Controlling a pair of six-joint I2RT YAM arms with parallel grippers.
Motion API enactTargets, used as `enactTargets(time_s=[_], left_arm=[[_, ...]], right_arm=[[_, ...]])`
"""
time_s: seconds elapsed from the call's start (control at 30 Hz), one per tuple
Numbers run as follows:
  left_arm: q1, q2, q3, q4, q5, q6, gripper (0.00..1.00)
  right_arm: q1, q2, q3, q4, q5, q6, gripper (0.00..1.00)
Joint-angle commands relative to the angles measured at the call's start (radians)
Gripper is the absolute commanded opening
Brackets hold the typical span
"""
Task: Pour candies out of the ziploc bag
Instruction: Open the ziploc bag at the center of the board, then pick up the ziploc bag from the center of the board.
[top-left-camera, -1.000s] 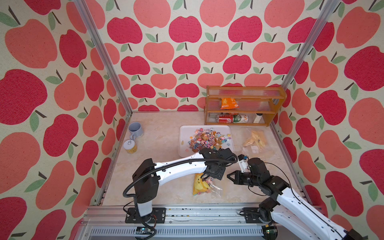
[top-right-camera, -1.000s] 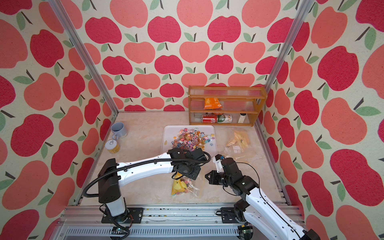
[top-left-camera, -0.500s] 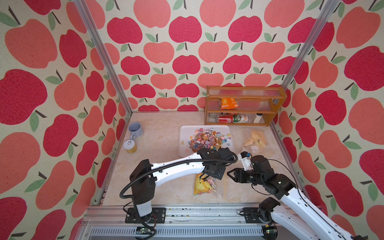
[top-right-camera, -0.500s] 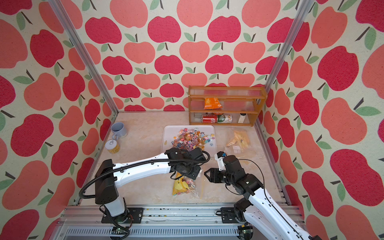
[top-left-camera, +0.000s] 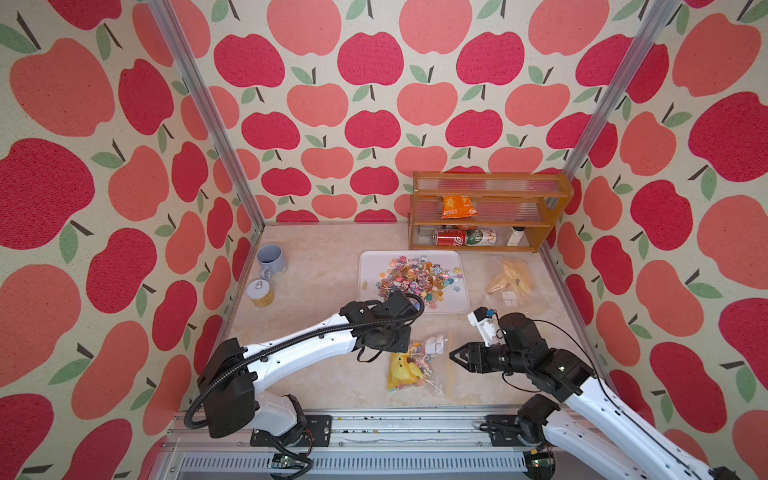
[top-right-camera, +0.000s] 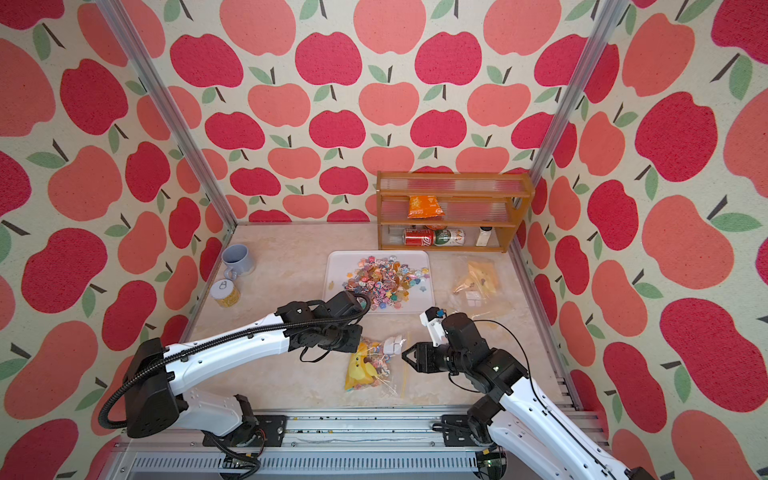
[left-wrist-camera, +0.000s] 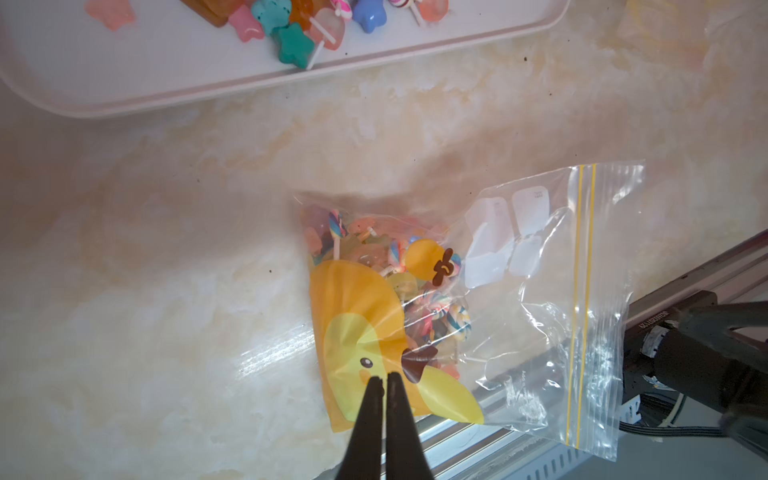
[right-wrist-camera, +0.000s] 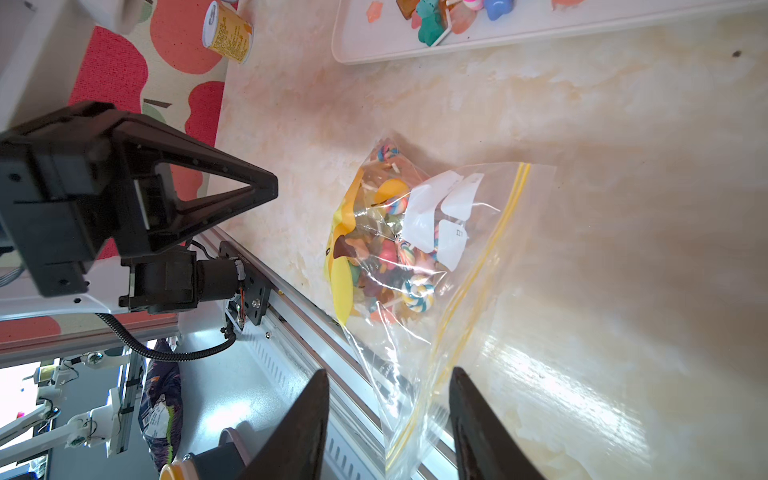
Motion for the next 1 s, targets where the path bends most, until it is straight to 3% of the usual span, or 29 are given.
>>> enactTargets(time_s=[0.0,0.37,0.47,0.7,0.77,0.87,0.9,0.97], left_arm=[[0.011,-0.035,-0.042,0.065,0.043,-0.048,0.00],[0.031,-0.088,-0.089,0.082,0.054,-0.052,0.04],[0.031,-0.087,-0.094,0.085,0.054,-0.055,0.14],[0.047,-0.118,-0.180,0.173,0.082,-0.090,0.51],[0.057,-0.123,-0.219,0.222,0.113,-0.107,0.56],[0.069,-0.114,-0.272,0.286,0.148,-0.127,0.61],[0.072,-0.110,-0.289,0.313,0.162,-0.132,0.62],[0.077,-0.097,-0.315,0.365,0.187,-0.144,0.62]], right_arm=[[0.022,0.037,-0.030,0.075,-0.003,0.046,0.47],[0.028,0.110,-0.054,0.145,0.006,0.062,0.47],[0.034,0.146,-0.071,0.188,-0.004,0.072,0.47],[0.060,0.230,-0.067,0.218,0.029,0.070,0.48],[0.063,0.241,-0.072,0.245,0.029,0.076,0.47],[0.065,0.276,-0.078,0.296,0.018,0.092,0.39],[0.066,0.292,-0.077,0.310,0.015,0.097,0.31],[0.068,0.312,-0.079,0.342,0.006,0.108,0.00]])
